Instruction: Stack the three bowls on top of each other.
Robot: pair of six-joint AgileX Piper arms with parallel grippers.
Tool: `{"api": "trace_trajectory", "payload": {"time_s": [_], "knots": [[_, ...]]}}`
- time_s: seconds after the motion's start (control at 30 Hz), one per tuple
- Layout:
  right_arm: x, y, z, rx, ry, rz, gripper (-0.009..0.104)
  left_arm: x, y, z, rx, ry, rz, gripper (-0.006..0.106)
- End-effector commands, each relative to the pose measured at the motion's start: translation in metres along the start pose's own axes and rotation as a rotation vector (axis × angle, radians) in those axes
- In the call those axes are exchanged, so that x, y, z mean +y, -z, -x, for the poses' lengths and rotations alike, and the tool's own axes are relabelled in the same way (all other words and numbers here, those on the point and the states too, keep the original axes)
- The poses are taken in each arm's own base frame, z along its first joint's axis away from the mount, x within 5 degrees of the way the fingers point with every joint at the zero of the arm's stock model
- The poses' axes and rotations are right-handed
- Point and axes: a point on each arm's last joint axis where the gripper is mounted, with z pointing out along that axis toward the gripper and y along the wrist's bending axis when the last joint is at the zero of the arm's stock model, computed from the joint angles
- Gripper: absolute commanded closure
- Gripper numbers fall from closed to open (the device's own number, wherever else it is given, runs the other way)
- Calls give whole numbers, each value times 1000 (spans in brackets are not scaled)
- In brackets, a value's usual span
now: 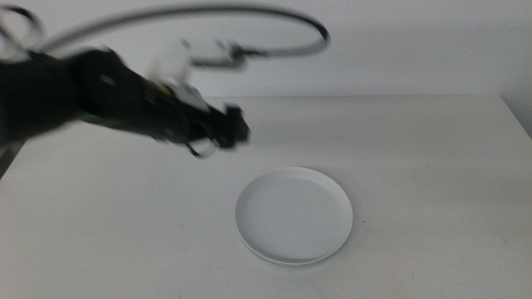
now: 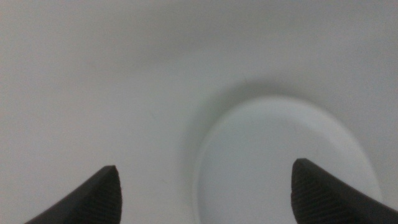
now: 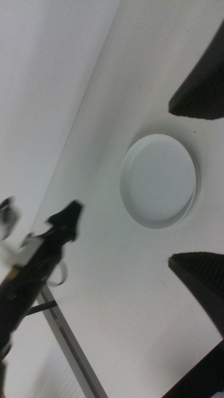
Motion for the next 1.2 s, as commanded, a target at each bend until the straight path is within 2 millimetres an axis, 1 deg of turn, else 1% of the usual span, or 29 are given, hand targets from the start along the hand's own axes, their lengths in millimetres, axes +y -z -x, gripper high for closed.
{"api": "trace_trajectory", "payload": {"time_s": [0.0, 0.13, 0.23, 0.33, 0.43, 0.63, 0.93, 1.0, 1.17], "knots": [[-1, 2, 11, -77, 1, -15, 39, 1, 47, 28, -187, -5, 18, 10], [-1, 2, 11, -77, 1, -15, 39, 7, 90, 39, -312, 4, 47, 10], [-1, 2, 11, -77, 1, -15, 39, 11, 113, 44, -393, 7, 71, 10], [-1, 2, 11, -77, 1, -15, 39, 14, 130, 46, -443, 6, 92, 10], [-1, 2, 11, -77, 1, -15, 39, 13, 141, 49, -502, -16, 114, 10], [-1, 2, 11, -77, 1, -15, 39, 12, 154, 55, -598, -23, 130, 10], [-1, 2, 11, -77, 1, -15, 39, 11, 154, 54, -598, 4, 114, 10], [-1, 2, 11, -77, 1, -15, 39, 10, 159, 54, -614, 2, 115, 10], [-1, 2, 11, -77, 1, -15, 39, 10, 160, 54, -620, 0, 118, 10]]}}
